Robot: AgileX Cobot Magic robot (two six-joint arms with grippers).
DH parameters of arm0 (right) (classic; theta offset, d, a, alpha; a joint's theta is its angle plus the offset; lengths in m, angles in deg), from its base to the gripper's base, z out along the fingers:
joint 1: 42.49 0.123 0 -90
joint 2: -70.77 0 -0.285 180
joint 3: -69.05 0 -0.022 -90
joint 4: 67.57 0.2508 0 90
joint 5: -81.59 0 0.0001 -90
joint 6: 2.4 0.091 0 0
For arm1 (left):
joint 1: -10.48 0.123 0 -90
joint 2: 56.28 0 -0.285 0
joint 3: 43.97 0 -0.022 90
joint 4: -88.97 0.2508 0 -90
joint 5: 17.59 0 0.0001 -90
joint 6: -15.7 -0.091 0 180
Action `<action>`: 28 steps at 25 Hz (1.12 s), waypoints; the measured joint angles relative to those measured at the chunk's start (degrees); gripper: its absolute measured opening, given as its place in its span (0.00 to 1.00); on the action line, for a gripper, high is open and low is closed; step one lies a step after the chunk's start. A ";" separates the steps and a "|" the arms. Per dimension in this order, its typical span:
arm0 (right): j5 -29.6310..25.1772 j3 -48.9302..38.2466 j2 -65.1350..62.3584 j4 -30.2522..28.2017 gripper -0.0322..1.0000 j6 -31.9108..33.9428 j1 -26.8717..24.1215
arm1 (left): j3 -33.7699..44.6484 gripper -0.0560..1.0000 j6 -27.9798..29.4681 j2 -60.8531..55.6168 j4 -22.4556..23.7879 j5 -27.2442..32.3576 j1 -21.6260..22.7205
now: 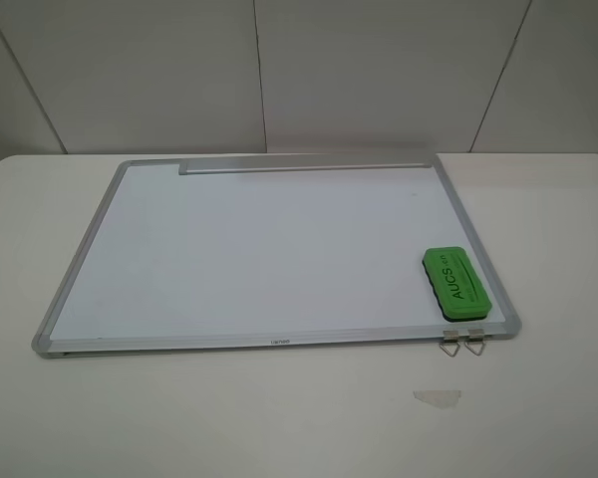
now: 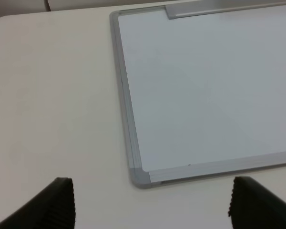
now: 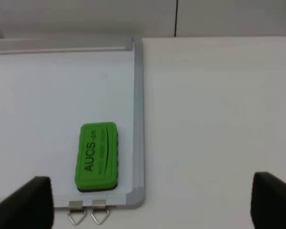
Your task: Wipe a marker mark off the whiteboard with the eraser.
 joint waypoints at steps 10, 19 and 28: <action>-0.04 0.00 -3.52 0.00 0.83 0.00 0.00 | 0.00 0.70 0.00 0.00 0.00 0.00 0.00; -0.04 0.00 -3.52 0.00 0.83 0.00 0.00 | 0.00 0.70 0.00 0.00 0.00 0.00 0.00; -0.04 0.00 -3.52 0.00 0.83 0.00 0.00 | 0.00 0.70 0.00 0.00 0.00 0.00 0.00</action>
